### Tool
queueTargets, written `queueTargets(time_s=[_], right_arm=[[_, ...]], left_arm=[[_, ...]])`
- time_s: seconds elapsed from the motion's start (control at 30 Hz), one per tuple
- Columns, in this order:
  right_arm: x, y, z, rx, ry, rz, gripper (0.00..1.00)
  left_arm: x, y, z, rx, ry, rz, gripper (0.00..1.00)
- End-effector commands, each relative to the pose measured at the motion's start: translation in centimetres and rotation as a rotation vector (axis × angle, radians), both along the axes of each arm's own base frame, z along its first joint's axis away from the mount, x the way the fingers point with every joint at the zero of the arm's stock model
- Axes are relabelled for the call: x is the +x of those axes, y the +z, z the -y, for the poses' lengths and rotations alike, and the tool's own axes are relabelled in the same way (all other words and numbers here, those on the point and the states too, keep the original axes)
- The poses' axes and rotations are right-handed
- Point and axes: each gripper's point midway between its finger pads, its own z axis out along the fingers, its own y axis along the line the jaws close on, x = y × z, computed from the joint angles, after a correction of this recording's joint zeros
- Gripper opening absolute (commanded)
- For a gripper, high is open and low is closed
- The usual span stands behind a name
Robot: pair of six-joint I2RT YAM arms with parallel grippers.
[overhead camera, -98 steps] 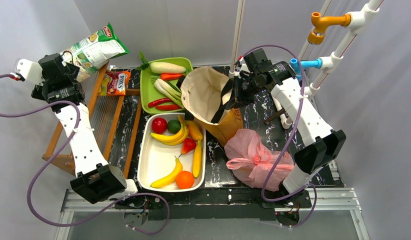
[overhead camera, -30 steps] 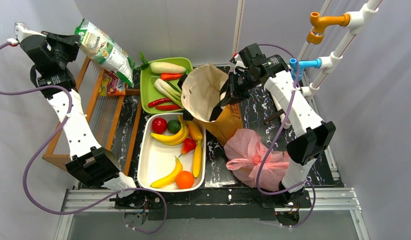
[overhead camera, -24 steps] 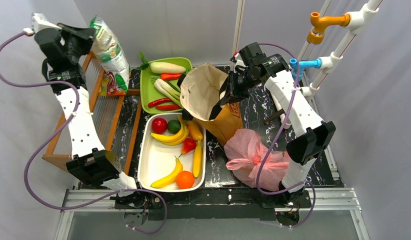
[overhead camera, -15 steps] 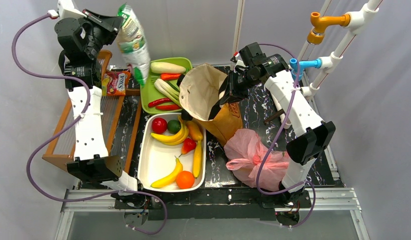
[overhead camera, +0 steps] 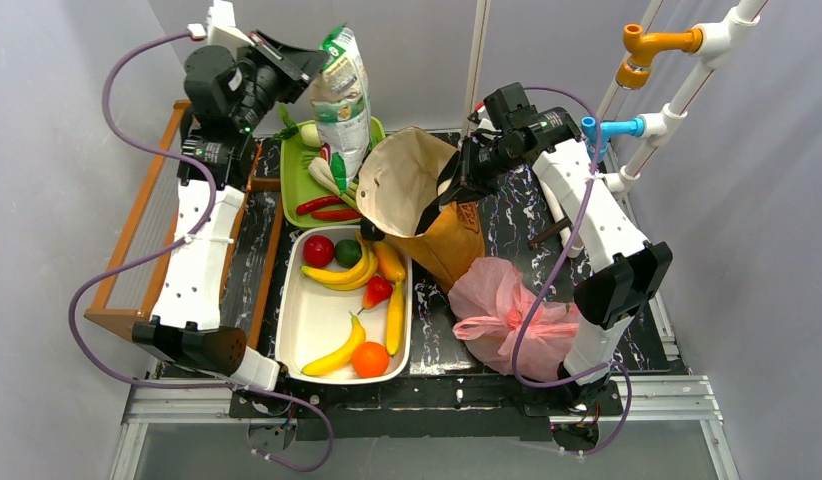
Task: Place the food into the grocery bag and tie it
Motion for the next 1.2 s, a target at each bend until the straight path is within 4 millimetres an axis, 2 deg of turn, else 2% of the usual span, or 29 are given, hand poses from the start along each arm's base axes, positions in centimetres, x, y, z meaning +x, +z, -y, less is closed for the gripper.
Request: queueTargets(time_s=[0.0, 0.3, 0.83, 1.0, 1.17], right_arm=[[0.6, 0.6, 0.0, 0.043, -0.024, -0.013, 0.01], [0.3, 0.4, 0.8, 0.048, -0.043, -0.016, 0.01], [0.3, 0.7, 1.3, 0.062, -0.049, -0.012, 0.01], [0.3, 0.5, 1.6, 0.058, -0.055, -0.012, 0.01], [0.5, 0.4, 1.7, 0.061, -0.057, -0.012, 0.01]], left_arm=[[-3.6, 4.2, 2.6, -0.051, -0.066, 0.129, 0.0], [-6.2, 7.6, 4.7, -0.092, -0.136, 0.188, 0.0], [-8.2, 7.6, 7.9, -0.212, -0.283, 0.151, 0.0], [-9.4, 8.9, 8.4, -0.232, -0.31, 0.175, 0.0], [-10.4, 10.4, 8.2, -0.232, -0.311, 0.214, 0.0]])
